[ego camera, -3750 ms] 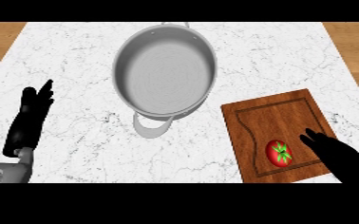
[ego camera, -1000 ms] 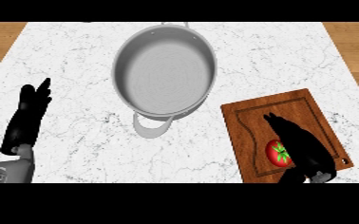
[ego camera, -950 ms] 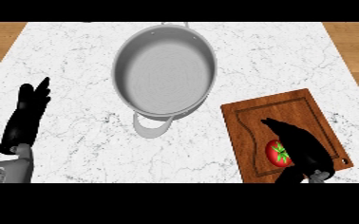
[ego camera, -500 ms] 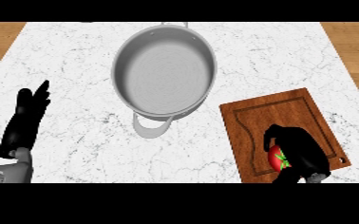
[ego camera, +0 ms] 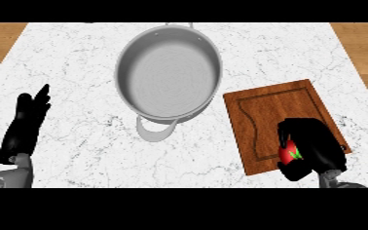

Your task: Pick the tomato from the cutting board and place it in the pot

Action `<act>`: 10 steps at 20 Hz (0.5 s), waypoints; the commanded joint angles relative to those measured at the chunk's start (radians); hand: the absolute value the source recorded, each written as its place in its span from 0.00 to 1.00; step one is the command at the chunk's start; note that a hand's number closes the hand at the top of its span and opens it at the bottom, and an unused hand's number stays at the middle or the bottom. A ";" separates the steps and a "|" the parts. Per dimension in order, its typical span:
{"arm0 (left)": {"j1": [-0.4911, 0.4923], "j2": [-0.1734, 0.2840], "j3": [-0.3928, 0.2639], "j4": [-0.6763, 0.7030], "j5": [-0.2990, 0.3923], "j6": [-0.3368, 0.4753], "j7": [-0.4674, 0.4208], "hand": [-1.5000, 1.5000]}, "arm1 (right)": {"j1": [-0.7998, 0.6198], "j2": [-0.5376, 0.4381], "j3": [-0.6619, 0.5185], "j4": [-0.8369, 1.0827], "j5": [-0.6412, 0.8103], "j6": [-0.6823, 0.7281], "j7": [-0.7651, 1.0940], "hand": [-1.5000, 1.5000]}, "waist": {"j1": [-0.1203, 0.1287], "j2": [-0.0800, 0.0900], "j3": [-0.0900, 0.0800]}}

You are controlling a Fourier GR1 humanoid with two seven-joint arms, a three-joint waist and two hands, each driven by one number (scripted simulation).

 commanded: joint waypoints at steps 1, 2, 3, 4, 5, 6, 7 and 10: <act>-0.011 0.018 0.017 -0.044 0.011 -0.023 0.060 0.50 | -0.046 -0.034 -0.105 0.053 -0.027 0.009 -0.034 1.00 | 0.002 0.001 0.001; -0.036 -0.017 -0.026 -0.011 -0.028 0.009 0.050 0.50 | -0.157 -0.052 -0.157 0.139 -0.069 0.070 -0.034 1.00 | 0.005 0.003 0.001; -0.073 0.014 0.016 0.046 0.006 -0.017 0.029 0.50 | -0.175 -0.074 -0.186 0.133 -0.082 0.097 -0.031 1.00 | 0.002 0.003 0.001; -0.006 0.013 0.014 -0.018 -0.002 -0.015 0.016 0.50 | -0.162 -0.106 -0.197 0.183 -0.052 0.029 -0.089 1.00 | 0.005 0.002 0.001; -0.055 -0.029 -0.031 -0.028 -0.033 0.020 0.078 0.50 | -0.189 -0.084 -0.194 0.176 -0.025 -0.009 -0.053 1.00 | 0.003 0.002 0.002; -0.032 -0.013 -0.010 -0.027 -0.024 0.009 0.062 0.50 | -0.215 -0.078 -0.185 0.138 -0.012 0.012 -0.023 1.00 | 0.004 0.001 0.001; -0.033 -0.028 -0.020 0.002 -0.031 0.018 0.032 0.50 | -0.220 -0.102 -0.213 0.102 -0.018 0.007 -0.022 1.00 | 0.001 0.001 0.001; -0.012 -0.006 0.003 0.011 -0.011 -0.006 0.011 0.50 | -0.217 -0.066 -0.268 0.001 -0.099 -0.015 -0.032 1.00 | -0.003 -0.001 0.001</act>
